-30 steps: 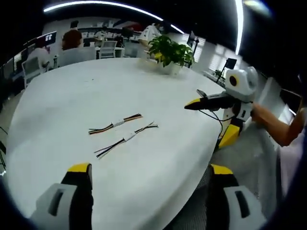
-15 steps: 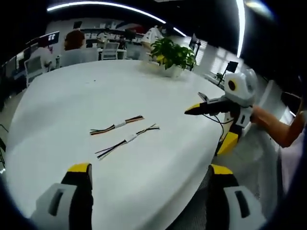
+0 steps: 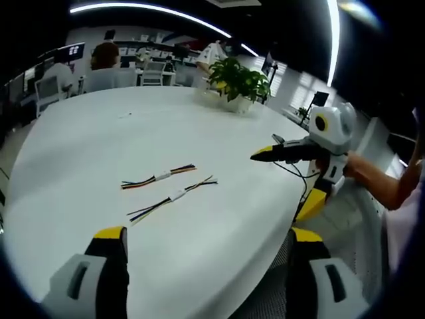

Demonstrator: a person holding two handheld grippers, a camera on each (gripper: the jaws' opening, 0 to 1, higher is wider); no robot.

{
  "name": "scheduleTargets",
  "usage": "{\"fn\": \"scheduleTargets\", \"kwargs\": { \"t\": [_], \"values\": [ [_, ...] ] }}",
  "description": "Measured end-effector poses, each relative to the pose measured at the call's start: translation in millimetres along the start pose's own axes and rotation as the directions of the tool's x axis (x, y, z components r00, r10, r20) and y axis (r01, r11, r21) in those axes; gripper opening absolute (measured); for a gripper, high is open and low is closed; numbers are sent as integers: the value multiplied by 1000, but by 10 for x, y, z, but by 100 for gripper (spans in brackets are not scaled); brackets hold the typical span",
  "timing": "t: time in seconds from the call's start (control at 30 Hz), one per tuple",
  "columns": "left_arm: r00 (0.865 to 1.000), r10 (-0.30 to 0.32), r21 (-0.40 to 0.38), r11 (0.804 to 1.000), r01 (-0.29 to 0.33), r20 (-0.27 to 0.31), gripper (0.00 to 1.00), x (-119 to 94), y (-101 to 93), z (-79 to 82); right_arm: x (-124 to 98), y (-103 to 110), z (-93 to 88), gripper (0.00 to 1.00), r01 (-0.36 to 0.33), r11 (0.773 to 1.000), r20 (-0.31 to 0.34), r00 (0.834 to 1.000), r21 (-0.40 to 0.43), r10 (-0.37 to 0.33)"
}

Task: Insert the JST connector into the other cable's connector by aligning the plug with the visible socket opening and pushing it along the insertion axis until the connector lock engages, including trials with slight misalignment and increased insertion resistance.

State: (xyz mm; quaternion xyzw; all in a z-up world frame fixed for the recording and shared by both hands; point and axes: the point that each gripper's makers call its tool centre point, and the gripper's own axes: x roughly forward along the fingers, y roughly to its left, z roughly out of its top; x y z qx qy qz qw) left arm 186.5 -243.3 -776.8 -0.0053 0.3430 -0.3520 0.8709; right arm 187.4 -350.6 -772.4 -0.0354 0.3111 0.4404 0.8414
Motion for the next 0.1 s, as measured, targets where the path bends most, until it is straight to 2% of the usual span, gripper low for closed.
{"fn": "scheduleTargets", "kwargs": {
  "t": [0.1],
  "values": [
    [1000,11,11,1000,-10,-10,99,9,19,-20,-9,-9,29,100,3,1000,15,1000,10,-3]
  ]
}}
